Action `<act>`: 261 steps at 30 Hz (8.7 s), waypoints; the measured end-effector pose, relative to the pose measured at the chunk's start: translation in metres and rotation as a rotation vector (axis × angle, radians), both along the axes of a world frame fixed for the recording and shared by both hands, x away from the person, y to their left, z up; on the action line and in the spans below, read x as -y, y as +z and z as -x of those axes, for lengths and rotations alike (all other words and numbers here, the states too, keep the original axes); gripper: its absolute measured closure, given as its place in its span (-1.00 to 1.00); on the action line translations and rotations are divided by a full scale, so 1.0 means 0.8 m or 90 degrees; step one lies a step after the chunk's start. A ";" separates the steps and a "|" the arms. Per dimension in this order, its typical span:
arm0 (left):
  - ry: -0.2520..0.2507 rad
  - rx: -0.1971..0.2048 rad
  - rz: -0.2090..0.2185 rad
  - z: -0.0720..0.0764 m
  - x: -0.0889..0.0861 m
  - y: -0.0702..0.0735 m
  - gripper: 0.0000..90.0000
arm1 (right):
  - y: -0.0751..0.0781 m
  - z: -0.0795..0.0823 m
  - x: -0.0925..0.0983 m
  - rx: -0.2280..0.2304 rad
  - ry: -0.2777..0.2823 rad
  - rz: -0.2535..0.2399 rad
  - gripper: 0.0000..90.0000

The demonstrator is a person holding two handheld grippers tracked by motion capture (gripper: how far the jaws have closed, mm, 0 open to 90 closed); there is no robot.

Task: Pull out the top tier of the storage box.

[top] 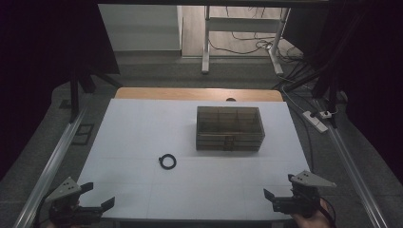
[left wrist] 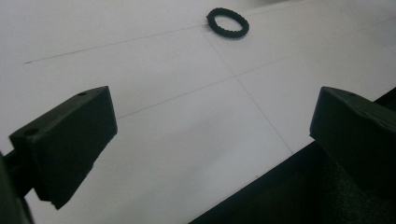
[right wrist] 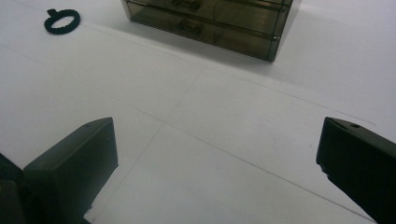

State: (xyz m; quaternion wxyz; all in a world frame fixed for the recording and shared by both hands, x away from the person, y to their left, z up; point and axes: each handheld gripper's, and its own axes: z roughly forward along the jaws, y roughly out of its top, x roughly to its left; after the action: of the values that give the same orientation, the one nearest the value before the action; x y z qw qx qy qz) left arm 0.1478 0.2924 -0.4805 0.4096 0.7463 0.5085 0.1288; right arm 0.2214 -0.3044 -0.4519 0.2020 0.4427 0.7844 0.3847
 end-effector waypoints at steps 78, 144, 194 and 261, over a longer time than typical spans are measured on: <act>-0.035 -0.010 -0.013 -0.002 0.005 0.000 -0.96 | 0.013 -0.021 -0.087 0.045 -0.034 0.024 -1.00; -0.049 -0.016 0.004 -0.002 0.002 0.000 -1.00 | -0.005 -0.105 -0.173 0.048 -0.095 0.012 -1.00; -0.054 -0.019 0.012 -0.003 0.001 -0.001 -0.99 | -0.030 -0.141 -0.213 0.130 -0.261 0.067 -0.18; -0.053 -0.020 0.017 -0.003 0.000 -0.001 -0.98 | -0.030 -0.113 -0.209 0.080 -0.253 0.034 0.15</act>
State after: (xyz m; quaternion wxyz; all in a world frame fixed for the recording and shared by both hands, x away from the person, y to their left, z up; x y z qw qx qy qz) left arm 0.1500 0.2927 -0.4815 0.4165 0.7632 0.4851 0.0929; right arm 0.3121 -0.1370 -0.4763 0.3338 0.5583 0.6776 0.3432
